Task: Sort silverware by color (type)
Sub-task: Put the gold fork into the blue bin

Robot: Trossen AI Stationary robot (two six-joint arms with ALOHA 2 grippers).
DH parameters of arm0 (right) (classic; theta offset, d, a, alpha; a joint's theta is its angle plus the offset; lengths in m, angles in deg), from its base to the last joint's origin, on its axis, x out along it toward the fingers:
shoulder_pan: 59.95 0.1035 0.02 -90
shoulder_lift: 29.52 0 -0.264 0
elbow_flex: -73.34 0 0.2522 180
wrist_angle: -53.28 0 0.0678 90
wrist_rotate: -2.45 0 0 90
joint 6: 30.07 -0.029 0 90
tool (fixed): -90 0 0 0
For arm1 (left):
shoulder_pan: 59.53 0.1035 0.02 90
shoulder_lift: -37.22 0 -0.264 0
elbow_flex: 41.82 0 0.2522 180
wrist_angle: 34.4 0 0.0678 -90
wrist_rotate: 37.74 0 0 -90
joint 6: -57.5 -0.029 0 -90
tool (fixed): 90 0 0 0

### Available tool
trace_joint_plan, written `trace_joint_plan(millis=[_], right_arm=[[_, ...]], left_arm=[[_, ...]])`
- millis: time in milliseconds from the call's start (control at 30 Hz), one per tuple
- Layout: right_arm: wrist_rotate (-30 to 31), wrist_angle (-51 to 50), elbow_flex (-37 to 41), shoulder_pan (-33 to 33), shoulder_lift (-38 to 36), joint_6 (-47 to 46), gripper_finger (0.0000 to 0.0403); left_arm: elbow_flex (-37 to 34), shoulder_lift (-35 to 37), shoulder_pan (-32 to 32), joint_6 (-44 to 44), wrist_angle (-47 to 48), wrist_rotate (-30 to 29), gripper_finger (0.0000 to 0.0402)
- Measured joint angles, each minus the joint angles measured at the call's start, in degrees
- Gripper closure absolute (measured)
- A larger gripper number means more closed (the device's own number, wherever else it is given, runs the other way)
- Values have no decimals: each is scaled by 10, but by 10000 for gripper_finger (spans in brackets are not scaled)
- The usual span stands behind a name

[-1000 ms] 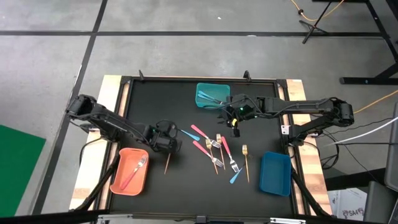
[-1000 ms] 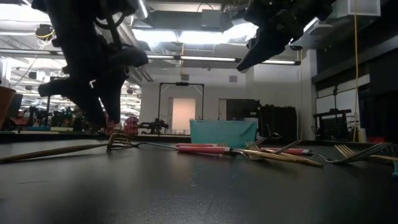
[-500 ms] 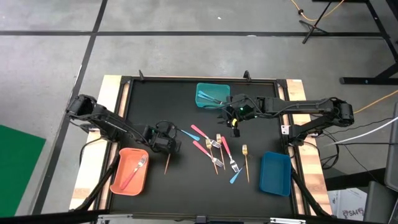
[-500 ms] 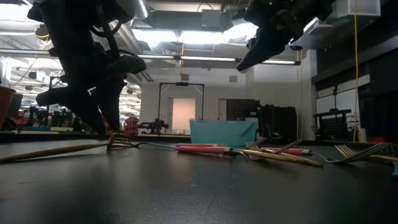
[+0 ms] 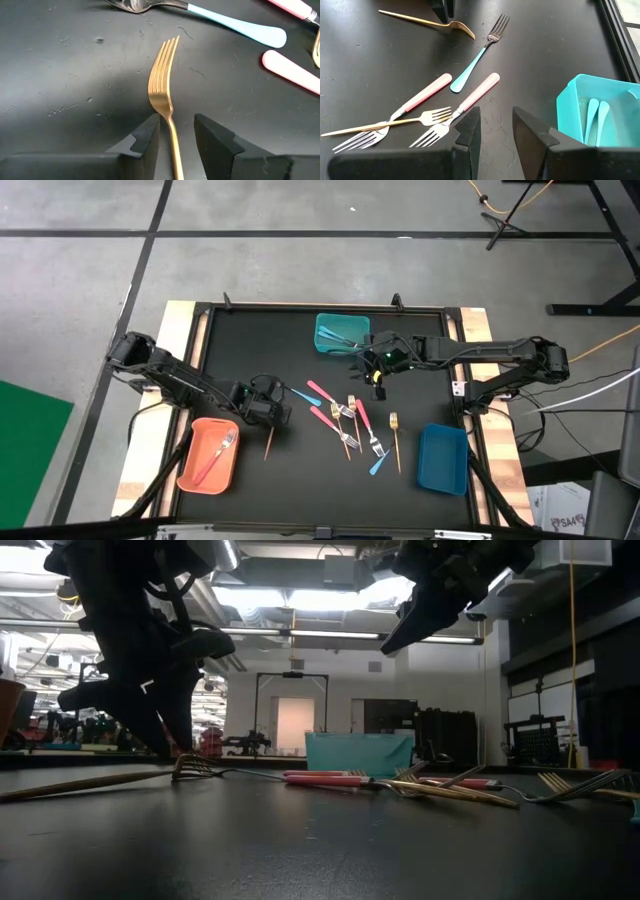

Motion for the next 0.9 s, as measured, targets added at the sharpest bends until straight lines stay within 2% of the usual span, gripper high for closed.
trace_joint_plan(millis=[300,600,900], right_arm=[[0,0,0,0,0,0,303],[0,1,0,0,0,0,303],[0,2,0,0,0,0,303]], left_arm=[[0,0,0,0,-8,0,285],[0,-53,-2,1,-29,15,285],[2,-59,-2,3,-31,12,293]])
